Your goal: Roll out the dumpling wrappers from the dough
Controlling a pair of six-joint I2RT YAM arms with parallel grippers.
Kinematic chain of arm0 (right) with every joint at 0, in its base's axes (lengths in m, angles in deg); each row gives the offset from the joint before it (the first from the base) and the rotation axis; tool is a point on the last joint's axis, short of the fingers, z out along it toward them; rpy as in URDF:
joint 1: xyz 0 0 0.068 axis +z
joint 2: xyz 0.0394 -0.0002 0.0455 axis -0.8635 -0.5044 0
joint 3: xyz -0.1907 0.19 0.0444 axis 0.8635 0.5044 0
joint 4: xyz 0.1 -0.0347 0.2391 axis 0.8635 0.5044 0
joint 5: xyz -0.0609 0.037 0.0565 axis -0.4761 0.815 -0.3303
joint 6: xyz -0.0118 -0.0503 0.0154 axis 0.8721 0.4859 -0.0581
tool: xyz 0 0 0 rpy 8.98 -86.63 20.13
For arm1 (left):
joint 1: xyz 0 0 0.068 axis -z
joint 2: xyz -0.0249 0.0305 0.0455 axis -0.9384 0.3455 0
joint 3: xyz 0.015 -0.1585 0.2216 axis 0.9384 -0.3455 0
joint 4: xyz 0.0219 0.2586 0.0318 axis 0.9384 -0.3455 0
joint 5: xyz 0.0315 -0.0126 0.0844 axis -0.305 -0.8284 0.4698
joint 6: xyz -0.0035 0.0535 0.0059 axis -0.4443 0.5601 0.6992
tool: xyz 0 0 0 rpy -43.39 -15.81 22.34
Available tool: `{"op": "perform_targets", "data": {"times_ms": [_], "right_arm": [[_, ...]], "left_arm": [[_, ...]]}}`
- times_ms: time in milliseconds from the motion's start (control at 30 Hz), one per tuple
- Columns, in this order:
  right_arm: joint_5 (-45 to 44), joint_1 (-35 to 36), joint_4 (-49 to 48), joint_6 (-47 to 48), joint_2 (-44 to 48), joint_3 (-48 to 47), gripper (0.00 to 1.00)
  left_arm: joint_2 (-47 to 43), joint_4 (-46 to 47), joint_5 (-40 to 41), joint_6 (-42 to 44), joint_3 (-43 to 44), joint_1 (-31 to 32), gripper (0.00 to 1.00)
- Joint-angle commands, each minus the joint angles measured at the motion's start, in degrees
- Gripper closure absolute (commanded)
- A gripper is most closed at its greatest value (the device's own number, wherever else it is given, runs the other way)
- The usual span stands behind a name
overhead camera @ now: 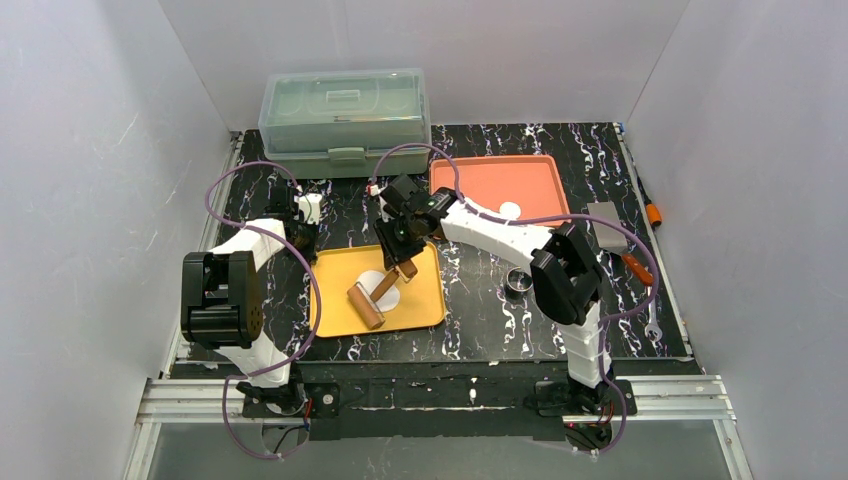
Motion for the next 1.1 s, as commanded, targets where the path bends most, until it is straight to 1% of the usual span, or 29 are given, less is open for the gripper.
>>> {"op": "perform_targets", "data": {"times_ms": [0, 133, 267, 367, 533, 700, 833, 967, 1067], "right_arm": [[-4.17, 0.31, 1.20, 1.97, -0.86, 0.61, 0.99], [-5.76, -1.92, 6.08, 3.76, -1.07, -2.51, 0.99], [-6.54, -3.81, 4.59, 4.36, 1.23, -3.32, 0.99], [-4.92, -3.76, 5.91, 4.22, -0.18, -4.66, 0.99], [-3.37, -1.44, 2.08, 2.29, -1.20, -0.66, 0.99], [-1.60, 0.82, 0.69, 0.80, -2.89, -0.09, 0.99], [-1.60, 0.84, -0.27, 0.79, -2.59, 1.54, 0.99], [-4.19, -0.27, 3.22, 2.70, -2.15, -0.78, 0.99], [-4.35, -1.86, 2.56, 3.41, -0.54, -1.87, 0.99]], "left_arm": [[0.95, -2.96, -2.20, 0.66, -1.92, 0.36, 1.00], [0.75, -3.01, -2.13, 0.70, -2.05, 0.36, 1.00], [0.78, -2.87, -2.12, 0.75, -2.05, 0.36, 1.00], [1.25, -2.97, -2.20, 0.72, -1.82, 0.36, 1.00], [1.00, -2.88, -2.03, 0.78, -2.00, 0.36, 1.00], [1.43, -2.97, -2.07, 0.77, -1.84, 0.36, 1.00], [1.26, -2.89, -2.03, 0.78, -1.91, 0.36, 1.00], [1.30, -2.97, -2.03, 0.70, -1.90, 0.36, 1.00], [1.46, -2.88, -2.11, 0.73, -1.83, 0.36, 1.00]]}}
